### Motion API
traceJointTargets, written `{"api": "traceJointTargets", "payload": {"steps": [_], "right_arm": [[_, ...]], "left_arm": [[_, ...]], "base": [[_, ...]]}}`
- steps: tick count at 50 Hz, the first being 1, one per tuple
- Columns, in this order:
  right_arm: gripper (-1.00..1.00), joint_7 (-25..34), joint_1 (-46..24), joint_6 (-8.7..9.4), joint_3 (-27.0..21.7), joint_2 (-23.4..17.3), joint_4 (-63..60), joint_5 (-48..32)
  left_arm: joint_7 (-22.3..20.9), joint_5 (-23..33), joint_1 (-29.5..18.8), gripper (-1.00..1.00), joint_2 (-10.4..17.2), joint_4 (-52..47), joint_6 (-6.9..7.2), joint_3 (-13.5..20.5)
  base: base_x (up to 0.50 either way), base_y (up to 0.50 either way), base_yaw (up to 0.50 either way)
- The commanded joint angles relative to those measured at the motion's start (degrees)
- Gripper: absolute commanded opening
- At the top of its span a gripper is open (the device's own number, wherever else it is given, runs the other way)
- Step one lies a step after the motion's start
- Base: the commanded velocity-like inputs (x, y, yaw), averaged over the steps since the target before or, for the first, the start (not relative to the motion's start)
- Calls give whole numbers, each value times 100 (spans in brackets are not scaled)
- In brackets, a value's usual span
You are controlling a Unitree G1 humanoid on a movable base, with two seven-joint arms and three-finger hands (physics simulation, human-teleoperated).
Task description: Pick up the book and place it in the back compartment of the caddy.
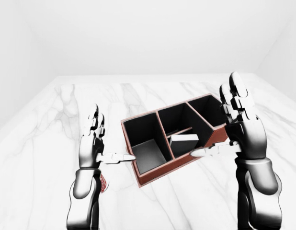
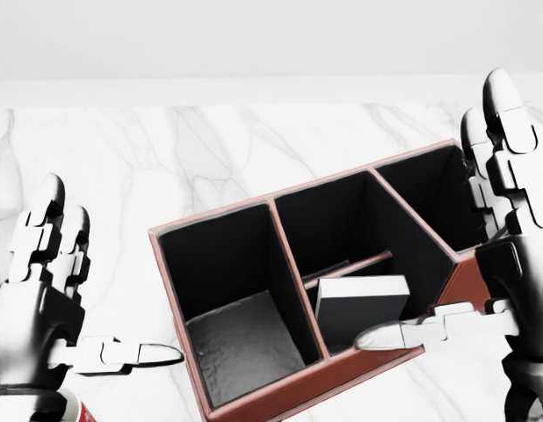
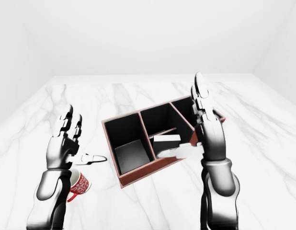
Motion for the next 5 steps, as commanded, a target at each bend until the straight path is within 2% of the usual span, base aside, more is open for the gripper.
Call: {"api": "traceJointTargets", "payload": {"steps": [1,3,4,5], "right_arm": [[100,-351,-88,0,525,136,2906,788],[100,-463,-236,0,635,135,4033,742],[100,-466,-313,0,655,131,4433,826],[100,-467,-366,-103,679,117,4698,880]], "left_arm": [[243,17,-923,100,-6,3520,-602,-123],[293,-98,-1250,100,-4,4655,-1000,-125],[369,-66,-1325,100,14,4937,-1000,-147],[406,-63,-1359,100,25,5078,-1000,-174]], "base": [[0,0,0],[0,0,0],[0,0,0],[0,0,0]]}}
